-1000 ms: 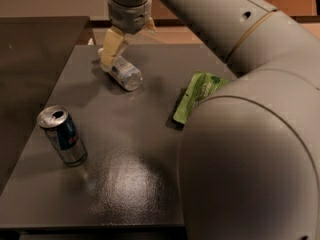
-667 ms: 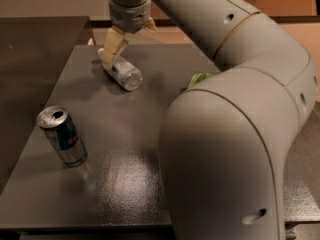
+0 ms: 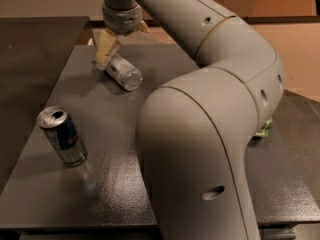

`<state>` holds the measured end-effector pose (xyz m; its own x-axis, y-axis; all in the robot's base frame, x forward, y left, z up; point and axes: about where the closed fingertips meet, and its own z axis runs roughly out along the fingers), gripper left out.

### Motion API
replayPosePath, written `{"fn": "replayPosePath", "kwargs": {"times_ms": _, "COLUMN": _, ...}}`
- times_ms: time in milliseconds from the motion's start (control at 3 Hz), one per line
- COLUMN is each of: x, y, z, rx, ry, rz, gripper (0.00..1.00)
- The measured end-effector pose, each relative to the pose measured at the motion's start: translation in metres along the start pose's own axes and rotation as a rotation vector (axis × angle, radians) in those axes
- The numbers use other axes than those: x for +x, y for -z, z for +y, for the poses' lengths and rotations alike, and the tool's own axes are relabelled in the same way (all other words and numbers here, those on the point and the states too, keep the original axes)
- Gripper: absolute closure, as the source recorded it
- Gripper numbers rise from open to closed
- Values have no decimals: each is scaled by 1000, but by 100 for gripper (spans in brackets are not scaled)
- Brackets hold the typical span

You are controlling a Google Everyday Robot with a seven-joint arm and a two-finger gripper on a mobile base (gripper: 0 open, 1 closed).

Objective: Place blue plastic bottle upright

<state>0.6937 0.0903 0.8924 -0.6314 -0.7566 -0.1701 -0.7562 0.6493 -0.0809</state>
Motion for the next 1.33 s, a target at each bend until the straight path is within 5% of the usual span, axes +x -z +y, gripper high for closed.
{"fn": "replayPosePath", "kwargs": {"times_ms": 1333, "x": -7, "y": -39, "z": 12, "rx": 39, "ry": 6, "rz": 108, "gripper": 0}}
